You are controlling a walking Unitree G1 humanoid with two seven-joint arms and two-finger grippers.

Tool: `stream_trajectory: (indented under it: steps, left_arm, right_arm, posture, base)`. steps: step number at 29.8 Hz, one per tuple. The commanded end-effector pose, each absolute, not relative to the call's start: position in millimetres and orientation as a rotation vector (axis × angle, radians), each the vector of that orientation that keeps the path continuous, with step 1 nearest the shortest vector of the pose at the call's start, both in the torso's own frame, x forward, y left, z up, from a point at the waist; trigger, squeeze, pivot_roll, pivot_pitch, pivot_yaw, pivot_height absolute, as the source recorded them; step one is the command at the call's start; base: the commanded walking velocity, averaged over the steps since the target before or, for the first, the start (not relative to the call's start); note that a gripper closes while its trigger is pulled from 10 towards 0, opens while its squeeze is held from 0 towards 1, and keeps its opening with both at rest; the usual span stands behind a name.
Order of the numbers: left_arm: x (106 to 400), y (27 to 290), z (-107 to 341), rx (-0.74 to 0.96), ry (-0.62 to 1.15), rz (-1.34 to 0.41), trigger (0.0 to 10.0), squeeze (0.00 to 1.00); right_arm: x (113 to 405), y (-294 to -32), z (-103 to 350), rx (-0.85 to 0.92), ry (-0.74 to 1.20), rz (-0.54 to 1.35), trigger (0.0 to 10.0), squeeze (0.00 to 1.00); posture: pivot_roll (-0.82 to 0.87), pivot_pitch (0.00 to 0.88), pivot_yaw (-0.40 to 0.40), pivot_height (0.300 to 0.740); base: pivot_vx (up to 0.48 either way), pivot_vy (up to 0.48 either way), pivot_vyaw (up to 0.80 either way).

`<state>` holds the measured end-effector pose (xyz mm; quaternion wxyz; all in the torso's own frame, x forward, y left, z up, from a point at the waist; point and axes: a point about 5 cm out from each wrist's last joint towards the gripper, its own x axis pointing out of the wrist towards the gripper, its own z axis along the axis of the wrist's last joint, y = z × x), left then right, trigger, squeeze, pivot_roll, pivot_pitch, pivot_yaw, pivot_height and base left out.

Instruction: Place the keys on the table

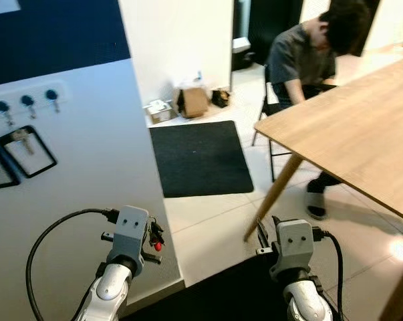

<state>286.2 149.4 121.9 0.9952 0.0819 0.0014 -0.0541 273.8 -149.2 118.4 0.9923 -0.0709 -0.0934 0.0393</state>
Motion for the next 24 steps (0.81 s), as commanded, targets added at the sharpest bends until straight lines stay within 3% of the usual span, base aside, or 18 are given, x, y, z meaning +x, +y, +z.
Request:
stream_trajectory:
  steps: [1,24]
  left_arm:
    - [285.2,150.6,118.8,0.174,0.01,-0.103,10.0,0.0]
    - [285.9,150.0,119.2,0.173,0.006,-0.102,10.0,0.0]
  right_arm:
    - [271.6,-146.3,112.5,-0.141,-0.169,0.089,10.0,0.0]
    - [272.2,-146.3,112.5,-0.139,-0.17,0.093,10.0,0.0]
  posture:
    - [0.0,0.153,0.12,0.74]
    - [0.0,0.156,0.12,0.74]
  base:
    - [0.0,0.0,-0.6]
    - [0.0,0.0,-0.61]
